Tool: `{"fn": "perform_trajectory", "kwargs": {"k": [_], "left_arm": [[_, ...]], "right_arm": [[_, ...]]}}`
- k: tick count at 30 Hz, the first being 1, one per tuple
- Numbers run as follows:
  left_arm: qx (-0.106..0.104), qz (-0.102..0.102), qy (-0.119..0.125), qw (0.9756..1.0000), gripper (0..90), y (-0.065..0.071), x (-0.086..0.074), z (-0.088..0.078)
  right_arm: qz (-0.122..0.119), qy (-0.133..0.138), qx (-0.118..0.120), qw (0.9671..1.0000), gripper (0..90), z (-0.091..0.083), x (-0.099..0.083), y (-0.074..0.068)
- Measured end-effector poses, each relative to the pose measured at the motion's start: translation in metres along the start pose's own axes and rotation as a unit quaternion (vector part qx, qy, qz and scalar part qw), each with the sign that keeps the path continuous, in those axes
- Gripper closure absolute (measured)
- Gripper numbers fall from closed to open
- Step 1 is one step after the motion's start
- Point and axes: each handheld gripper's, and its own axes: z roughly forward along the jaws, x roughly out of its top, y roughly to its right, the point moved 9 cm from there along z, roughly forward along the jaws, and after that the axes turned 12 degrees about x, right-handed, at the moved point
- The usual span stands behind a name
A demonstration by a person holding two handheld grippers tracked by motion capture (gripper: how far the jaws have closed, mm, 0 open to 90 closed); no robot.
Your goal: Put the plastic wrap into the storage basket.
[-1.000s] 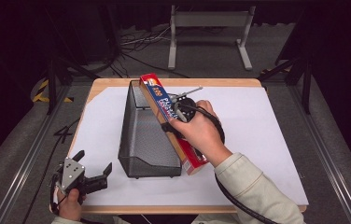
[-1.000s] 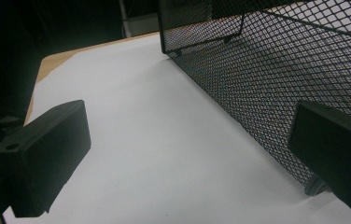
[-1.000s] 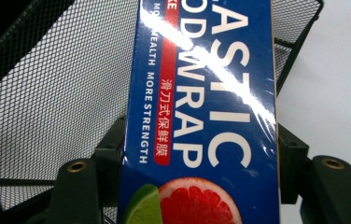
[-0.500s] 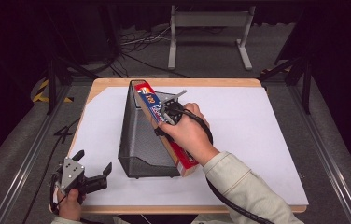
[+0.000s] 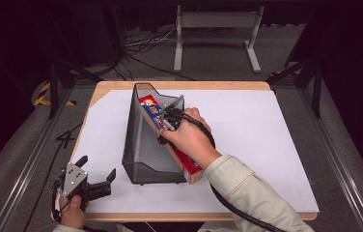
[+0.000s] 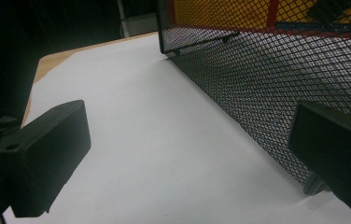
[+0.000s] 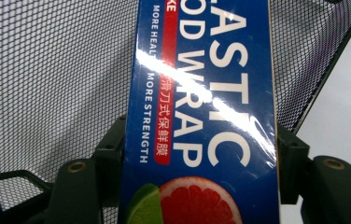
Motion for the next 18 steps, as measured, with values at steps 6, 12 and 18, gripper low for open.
{"fn": "perform_trajectory", "kwargs": {"k": [6,12,18], "left_arm": [[0.000,-0.002,0.000,1.0000,0.1,-0.0004,-0.0002,-0.0002],[0.000,-0.001,-0.001,1.0000,0.1,-0.0001,-0.0002,0.0000],[0.000,-0.001,-0.001,1.0000,0.0,0.0003,-0.0001,0.0002]], "right_arm": [[0.006,-0.010,0.001,0.9999,38.8,0.0054,0.0011,0.0016],[0.005,-0.018,0.001,0.9998,38.8,0.0080,0.0026,0.0019],[0.007,-0.028,-0.003,0.9996,38.7,0.0109,0.0053,0.0023]]}}
